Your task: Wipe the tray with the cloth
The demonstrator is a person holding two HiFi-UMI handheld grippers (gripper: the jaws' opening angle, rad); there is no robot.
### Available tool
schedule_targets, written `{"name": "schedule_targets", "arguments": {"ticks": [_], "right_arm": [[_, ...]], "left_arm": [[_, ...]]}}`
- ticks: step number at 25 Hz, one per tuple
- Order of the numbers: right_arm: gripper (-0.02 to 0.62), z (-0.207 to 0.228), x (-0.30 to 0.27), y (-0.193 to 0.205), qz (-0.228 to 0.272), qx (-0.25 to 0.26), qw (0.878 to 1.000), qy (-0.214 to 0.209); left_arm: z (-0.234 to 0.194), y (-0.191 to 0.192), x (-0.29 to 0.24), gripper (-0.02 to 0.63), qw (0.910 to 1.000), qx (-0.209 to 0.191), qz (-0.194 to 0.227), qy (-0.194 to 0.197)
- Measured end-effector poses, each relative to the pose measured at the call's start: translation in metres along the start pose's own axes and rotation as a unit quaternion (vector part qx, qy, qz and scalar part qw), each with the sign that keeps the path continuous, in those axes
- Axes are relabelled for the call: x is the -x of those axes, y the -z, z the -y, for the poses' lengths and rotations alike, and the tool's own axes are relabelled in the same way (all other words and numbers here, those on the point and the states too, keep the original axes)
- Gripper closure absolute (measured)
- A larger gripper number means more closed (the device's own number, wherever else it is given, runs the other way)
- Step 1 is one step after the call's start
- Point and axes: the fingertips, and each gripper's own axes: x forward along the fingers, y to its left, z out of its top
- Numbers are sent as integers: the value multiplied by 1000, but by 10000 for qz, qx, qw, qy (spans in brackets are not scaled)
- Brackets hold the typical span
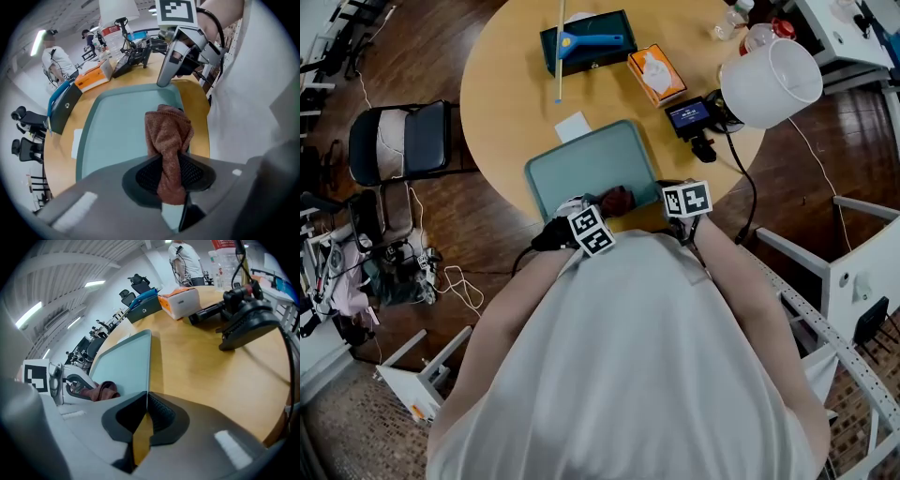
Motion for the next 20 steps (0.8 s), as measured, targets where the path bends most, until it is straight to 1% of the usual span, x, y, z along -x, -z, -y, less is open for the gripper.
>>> {"name": "schedule_targets", "arguments": {"ticks": [3, 6, 10, 14, 16, 18, 20], "right_arm": [[581, 0, 1, 3, 15, -150, 9999, 36], [581, -1, 3, 7, -56, -297, 9995, 27], [580, -7, 4, 15, -218, -446, 9986, -175], [578, -7, 5, 18, -182, -463, 9986, -176], [572, -4, 9, 12, -37, -376, 9992, -119], [555, 2, 18, 1, 285, -357, 9989, -98], [552, 14, 30, -5, 582, -429, 9973, -120]], "left_arm": [[-1, -31, -6, 291, 9996, -250, 102, 4], [-6, -52, -9, 291, 9988, -480, 87, -55], [-15, -61, -11, 291, 9986, -495, 54, -164], [-19, -70, -11, 291, 9986, -481, 97, -194], [-19, -74, -10, 293, 9984, -522, 90, -175], [-15, -76, -8, 293, 9987, -497, 68, -81], [-4, -77, -5, 293, 9987, -495, 65, 58]]}}
